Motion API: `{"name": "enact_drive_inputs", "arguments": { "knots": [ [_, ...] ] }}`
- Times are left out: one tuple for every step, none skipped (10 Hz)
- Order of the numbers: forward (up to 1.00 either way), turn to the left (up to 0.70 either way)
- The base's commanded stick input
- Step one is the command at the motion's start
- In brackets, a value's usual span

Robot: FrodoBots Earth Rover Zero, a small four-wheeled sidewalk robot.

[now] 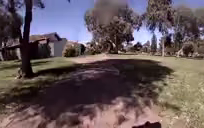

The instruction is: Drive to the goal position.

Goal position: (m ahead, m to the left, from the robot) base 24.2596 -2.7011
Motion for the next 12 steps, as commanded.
{"name": "enact_drive_inputs", "arguments": {
  "knots": [
    [0.7, 0.16],
    [0.7, 0.06],
    [0.7, 0.0],
    [0.7, 0.0],
    [0.7, 0.0],
    [0.7, 0.0],
    [0.7, 0.0],
    [0.7, 0.0],
    [0.7, 0.0],
    [0.7, 0.0],
    [0.7, 0.0],
    [0.7, 0.01]
  ]
}}
